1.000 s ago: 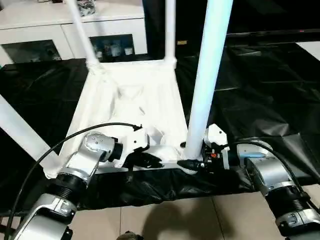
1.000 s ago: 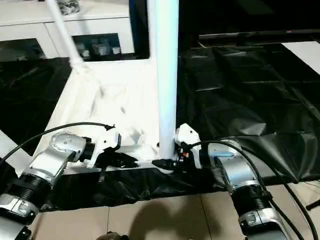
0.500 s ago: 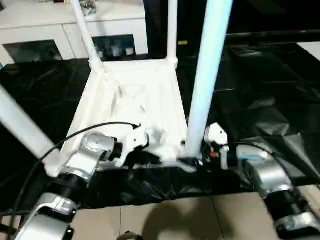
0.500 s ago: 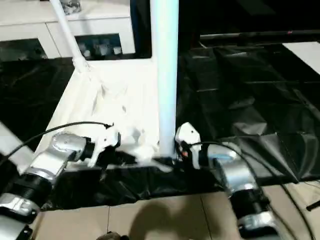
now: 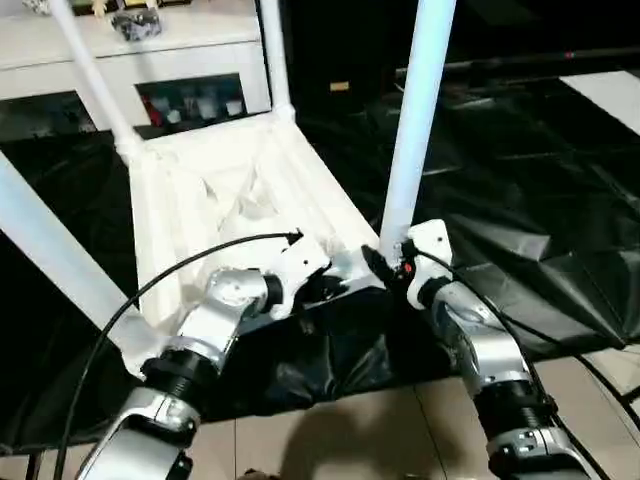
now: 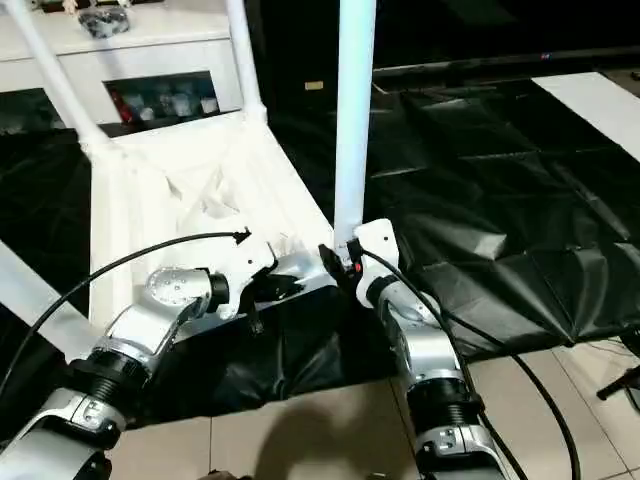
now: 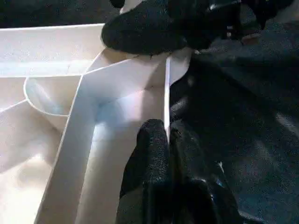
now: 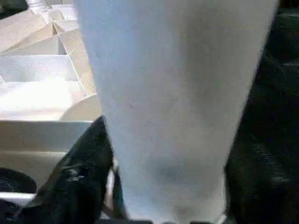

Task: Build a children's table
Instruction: Rotate leg to tighten

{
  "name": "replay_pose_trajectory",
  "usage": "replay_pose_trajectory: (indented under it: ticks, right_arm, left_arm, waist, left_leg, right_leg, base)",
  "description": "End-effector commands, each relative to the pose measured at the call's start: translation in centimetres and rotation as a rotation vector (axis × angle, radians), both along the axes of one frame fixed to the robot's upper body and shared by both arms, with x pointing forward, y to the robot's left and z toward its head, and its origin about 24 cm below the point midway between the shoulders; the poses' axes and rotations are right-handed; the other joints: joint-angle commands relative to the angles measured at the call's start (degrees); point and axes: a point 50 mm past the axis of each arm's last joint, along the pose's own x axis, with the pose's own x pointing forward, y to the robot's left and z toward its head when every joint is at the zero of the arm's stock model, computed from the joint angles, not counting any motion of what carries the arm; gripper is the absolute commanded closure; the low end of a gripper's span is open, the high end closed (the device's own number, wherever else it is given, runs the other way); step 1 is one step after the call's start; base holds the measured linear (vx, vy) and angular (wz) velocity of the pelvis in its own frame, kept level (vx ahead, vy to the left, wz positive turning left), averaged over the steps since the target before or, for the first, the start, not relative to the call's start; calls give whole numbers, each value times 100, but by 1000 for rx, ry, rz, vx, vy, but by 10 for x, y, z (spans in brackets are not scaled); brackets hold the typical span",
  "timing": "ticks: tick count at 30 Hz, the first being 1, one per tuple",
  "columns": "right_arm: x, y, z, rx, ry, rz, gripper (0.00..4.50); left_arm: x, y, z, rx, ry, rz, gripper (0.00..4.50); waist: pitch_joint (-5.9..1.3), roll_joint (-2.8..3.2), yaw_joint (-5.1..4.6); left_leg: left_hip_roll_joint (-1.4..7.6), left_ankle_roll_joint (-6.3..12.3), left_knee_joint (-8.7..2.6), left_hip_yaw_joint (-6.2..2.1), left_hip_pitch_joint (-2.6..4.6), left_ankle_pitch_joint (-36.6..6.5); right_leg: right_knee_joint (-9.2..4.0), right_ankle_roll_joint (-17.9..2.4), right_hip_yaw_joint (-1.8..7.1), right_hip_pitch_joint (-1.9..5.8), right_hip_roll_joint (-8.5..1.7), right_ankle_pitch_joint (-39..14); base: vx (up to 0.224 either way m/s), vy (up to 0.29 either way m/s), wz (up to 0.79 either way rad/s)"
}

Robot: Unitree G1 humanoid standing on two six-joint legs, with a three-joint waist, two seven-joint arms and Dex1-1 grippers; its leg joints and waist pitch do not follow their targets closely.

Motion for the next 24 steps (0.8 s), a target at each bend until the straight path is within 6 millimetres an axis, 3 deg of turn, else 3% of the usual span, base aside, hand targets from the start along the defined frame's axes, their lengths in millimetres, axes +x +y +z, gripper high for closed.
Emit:
replay_pose_trajectory:
  ticks: [1, 6, 7, 11, 16, 18, 19, 21, 24]
  right_arm:
    - [-11, 42, -3, 20, 21, 243, 80]
    - [-13, 22, -5, -67, -8, 343, 80]
    - [-14, 18, -5, -82, -9, 365, 80]
    - [-15, 3, -4, -130, 2, 464, 80]
    - [-21, -4, 0, -140, 12, 609, 80]
    - [-29, -6, 3, -129, 42, 762, 80]
    - [-30, -6, 4, -128, 45, 774, 80]
    - [-37, -6, 6, -118, 80, 897, 103]
    - [-41, -5, 7, -113, 102, 972, 127]
  left_arm:
    - [-2, -23, 15, -62, -66, -102, 450]
    - [-3, -8, 15, -53, -56, -153, 450]
    - [-3, -5, 16, -52, -55, -167, 450]
    - [-5, 6, 17, -52, -33, -221, 450]
    - [-7, 15, 17, -31, -12, -277, 450]
    - [-9, 22, 16, -7, 5, -323, 450]
    - [-9, 23, 16, -5, 6, -326, 450]
    - [-9, 26, 17, -1, 18, -355, 450]
    - [-9, 27, 19, -10, 32, -376, 450]
  waist:
    - [-325, -28, 16]
    - [-343, -22, 38]
    - [-345, -47, 42]
    - [-346, -52, 79]
    - [-338, -68, 137]
    - [-337, -68, 177]
    - [-334, -105, 179]
    - [-338, -89, 219]
    - [-341, -116, 276]
  left_leg:
    - [206, 151, -421, -142, 82, -1529]
    - [203, 303, -375, -120, 79, -1305]
    - [205, 346, -365, -110, 76, -1232]
    - [221, 455, -347, -98, 82, -1144]
    - [240, 487, -342, -99, 76, -1190]
    - [252, 474, -346, -98, 93, -1213]
    - [252, 484, -345, -85, 99, -1229]
    - [254, 515, -335, -89, 93, -1163]
    - [261, 520, -330, -84, 97, -1115]
  right_leg:
    - [-457, -1286, 210, 197, -294, -772]
    - [-427, -1419, 206, 218, -302, -461]
    - [-415, -1452, 205, 225, -295, -385]
    - [-396, -1522, 193, 220, -285, -322]
    - [-382, -1533, 194, 221, -293, -472]
    - [-385, -1520, 199, 206, -293, -561]
    - [-393, -1517, 201, 198, -281, -571]
    - [-376, -1526, 204, 204, -292, -508]
    - [-367, -1542, 209, 191, -301, -534]
  base:
    - [0, 0, 0]
    - [0, 0, 0]
    - [0, 0, 0]
    - [0, 0, 0]
    - [0, 0, 0]
    - [0, 0, 0]
    - [0, 0, 0]
    - [0, 0, 0]
    - [0, 0, 0]
